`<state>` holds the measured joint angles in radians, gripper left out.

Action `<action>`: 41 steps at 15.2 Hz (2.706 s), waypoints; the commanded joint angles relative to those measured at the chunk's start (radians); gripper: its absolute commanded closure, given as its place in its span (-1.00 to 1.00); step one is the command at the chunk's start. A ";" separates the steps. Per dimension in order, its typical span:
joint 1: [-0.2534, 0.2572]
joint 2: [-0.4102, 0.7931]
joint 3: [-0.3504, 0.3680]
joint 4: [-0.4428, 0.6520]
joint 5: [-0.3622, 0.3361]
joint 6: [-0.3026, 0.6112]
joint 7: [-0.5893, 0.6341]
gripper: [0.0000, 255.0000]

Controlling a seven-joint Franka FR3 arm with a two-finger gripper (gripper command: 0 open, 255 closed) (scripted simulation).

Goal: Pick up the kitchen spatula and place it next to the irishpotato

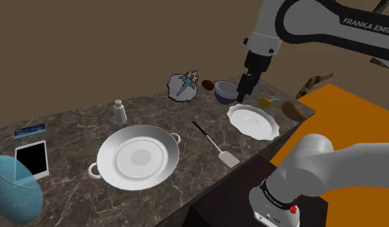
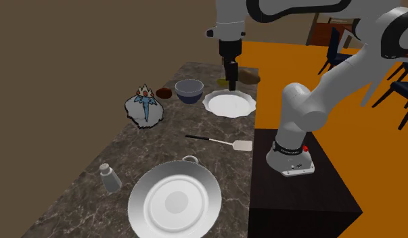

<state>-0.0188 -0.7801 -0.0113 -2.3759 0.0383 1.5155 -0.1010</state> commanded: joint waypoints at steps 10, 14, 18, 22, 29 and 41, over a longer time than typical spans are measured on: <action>-0.021 -0.041 0.118 -0.329 0.062 0.376 0.202 -1.00; -0.025 0.010 0.182 -0.435 0.093 0.571 0.297 -1.00; -0.030 0.083 0.230 -0.495 0.112 0.728 0.361 -1.00; -0.030 0.131 0.238 -0.524 0.117 0.805 0.361 -1.00; -0.032 0.167 0.244 -0.541 0.119 0.857 0.361 -1.00; -0.032 0.167 0.244 -0.541 0.119 0.857 0.361 1.00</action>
<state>-0.0505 -0.6135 0.2323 -2.9163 0.1575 2.3722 0.2603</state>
